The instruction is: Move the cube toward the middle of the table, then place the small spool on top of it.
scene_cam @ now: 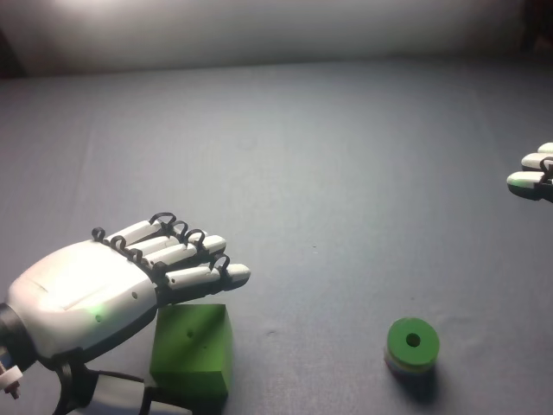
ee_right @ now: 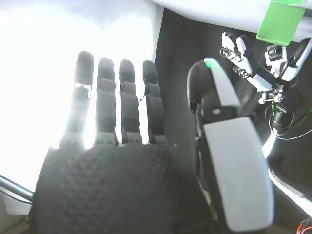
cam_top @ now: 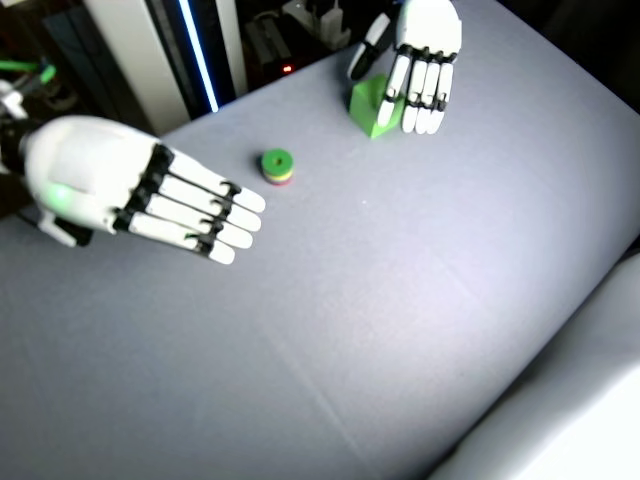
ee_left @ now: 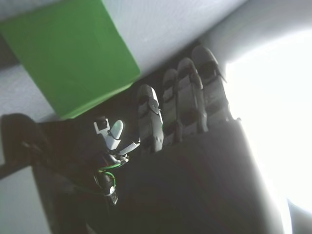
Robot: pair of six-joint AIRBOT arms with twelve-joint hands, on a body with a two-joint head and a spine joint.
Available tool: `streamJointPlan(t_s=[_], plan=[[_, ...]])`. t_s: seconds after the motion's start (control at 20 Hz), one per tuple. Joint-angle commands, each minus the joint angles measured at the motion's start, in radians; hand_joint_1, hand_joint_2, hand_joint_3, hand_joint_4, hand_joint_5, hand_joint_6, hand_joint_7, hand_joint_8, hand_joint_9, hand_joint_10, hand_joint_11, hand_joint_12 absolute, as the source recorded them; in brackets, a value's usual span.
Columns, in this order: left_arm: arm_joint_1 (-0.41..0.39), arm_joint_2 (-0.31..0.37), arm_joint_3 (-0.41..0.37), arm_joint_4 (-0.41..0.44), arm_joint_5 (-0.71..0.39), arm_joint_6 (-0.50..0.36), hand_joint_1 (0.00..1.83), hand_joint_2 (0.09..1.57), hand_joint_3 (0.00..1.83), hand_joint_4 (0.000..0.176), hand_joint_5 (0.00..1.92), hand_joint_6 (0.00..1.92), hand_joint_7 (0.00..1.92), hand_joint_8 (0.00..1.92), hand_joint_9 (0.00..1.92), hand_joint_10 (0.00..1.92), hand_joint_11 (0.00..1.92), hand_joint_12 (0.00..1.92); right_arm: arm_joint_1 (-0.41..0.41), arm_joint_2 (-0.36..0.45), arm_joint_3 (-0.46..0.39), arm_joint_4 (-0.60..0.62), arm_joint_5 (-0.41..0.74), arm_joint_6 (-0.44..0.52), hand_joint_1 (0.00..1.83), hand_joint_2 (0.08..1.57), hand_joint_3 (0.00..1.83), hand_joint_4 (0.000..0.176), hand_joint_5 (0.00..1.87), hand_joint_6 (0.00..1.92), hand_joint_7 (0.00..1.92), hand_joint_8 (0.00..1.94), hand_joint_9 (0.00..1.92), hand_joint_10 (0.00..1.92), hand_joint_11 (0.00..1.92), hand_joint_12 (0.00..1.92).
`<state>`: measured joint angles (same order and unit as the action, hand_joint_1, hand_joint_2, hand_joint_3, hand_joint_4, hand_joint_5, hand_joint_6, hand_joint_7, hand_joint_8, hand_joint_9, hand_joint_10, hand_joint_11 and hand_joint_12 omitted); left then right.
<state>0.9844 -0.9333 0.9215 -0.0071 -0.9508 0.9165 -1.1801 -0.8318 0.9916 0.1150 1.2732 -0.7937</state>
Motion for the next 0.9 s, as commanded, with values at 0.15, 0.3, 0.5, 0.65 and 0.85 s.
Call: streamJointPlan(t_s=[0.15,0.3,0.5,0.65,0.85], plan=[[-0.012,-0.013,0.004,-0.016,-0.116,0.002,0.96,0.97,0.00,0.080,0.45,0.01,0.41,0.02,0.62,0.14,0.42,1.20,0.010,-0.001,0.005,0.014,0.116,0.004,0.71,1.32,0.00,0.000,0.42,0.00,0.33,0.00,0.31,0.00,0.00,0.92],[-0.018,-0.032,0.020,-0.020,-0.112,-0.016,1.09,1.03,0.00,0.001,0.70,0.01,0.70,0.03,0.62,0.96,0.69,1.30,0.010,-0.002,0.006,0.015,0.114,0.004,0.69,1.31,0.00,0.000,0.43,0.00,0.34,0.00,0.31,0.00,0.01,0.90],[-0.041,-0.049,0.043,-0.023,-0.117,-0.040,1.26,1.15,0.00,0.000,0.96,0.79,0.89,1.36,0.88,1.25,0.80,1.47,0.010,-0.003,0.007,0.016,0.112,0.004,0.71,1.31,0.00,0.000,0.43,0.01,0.34,0.01,0.33,0.01,0.04,0.92],[-0.097,-0.055,0.067,-0.018,-0.123,-0.039,1.25,1.16,0.00,0.000,0.97,0.75,0.84,1.46,0.90,1.51,0.90,1.69,0.010,-0.003,0.009,0.016,0.108,0.004,0.72,1.31,0.00,0.000,0.43,0.00,0.34,0.00,0.34,0.01,0.06,0.93],[-0.213,-0.139,0.171,-0.043,-0.068,-0.040,1.25,1.16,0.00,0.000,0.94,0.80,0.87,1.39,0.85,1.24,0.77,1.62,0.010,-0.007,0.013,0.016,0.105,0.004,0.76,1.31,0.00,0.000,0.43,0.00,0.34,0.00,0.34,0.00,0.04,0.93]])
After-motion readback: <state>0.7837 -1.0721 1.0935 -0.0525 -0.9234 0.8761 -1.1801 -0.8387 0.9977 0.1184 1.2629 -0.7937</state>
